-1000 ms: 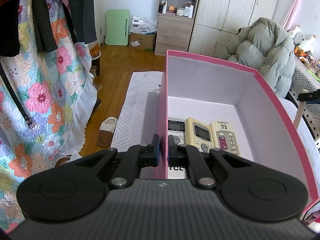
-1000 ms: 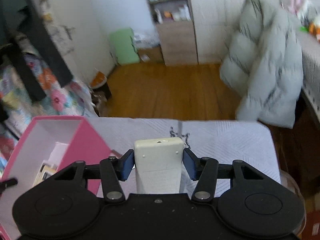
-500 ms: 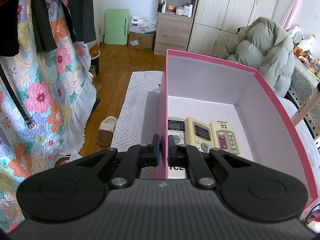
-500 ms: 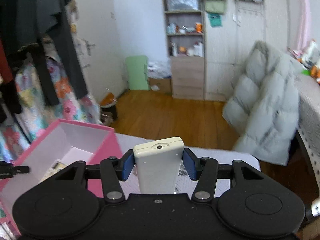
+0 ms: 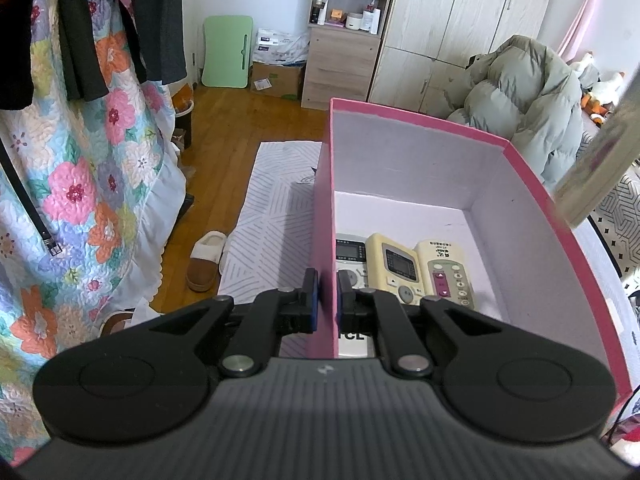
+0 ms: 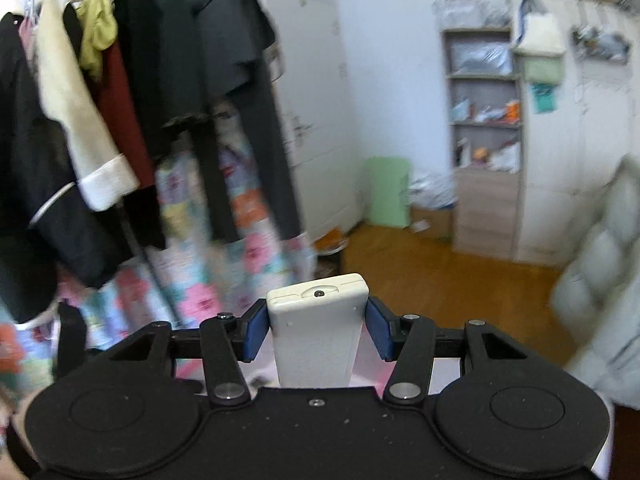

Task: Organize rigid objects
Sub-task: 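Lift the white block and carry it over the pink box, then open the right gripper to drop the white block into the box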

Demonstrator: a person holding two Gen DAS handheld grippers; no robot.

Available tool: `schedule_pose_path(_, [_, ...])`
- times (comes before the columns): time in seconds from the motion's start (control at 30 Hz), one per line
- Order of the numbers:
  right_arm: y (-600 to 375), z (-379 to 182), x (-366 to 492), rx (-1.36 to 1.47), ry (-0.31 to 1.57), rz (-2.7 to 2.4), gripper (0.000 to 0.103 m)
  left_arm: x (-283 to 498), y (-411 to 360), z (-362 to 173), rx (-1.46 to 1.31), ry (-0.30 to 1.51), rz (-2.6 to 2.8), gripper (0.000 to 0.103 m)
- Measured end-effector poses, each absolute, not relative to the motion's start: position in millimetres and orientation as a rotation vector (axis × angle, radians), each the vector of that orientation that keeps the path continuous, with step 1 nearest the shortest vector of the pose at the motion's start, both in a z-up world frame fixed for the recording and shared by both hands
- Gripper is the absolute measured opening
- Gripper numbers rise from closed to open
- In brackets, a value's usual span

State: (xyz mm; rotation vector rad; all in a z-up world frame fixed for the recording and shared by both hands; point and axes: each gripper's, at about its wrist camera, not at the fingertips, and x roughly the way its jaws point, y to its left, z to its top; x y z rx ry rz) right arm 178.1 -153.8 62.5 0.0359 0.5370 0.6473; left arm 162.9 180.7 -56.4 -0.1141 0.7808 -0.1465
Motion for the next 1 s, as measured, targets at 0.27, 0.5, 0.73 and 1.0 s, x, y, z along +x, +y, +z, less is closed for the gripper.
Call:
schedule_pose_path(0.27, [-80, 1, 251, 0.185, 0.794, 0.704, 0.058, 163, 181, -57, -0.121, 0.782, -0.151, 0.008])
schedule_pose_path(0.5, [-69, -35, 237, 0.080, 0.839, 0.752, 0.056, 164, 190, -57, -0.146, 0.785, -0.175, 0.009])
schedule_pose_path(0.73, [-77, -61, 223, -0.097, 0.990, 0.802, 0.027, 166, 189, -58, -0.145, 0.782, -0.189, 0.010])
schedule_pose_path(1.0, [-72, -58, 227, -0.134, 1.029, 0.809, 0.027, 166, 190, -58, -0.146, 0.783, -0.187, 0.010])
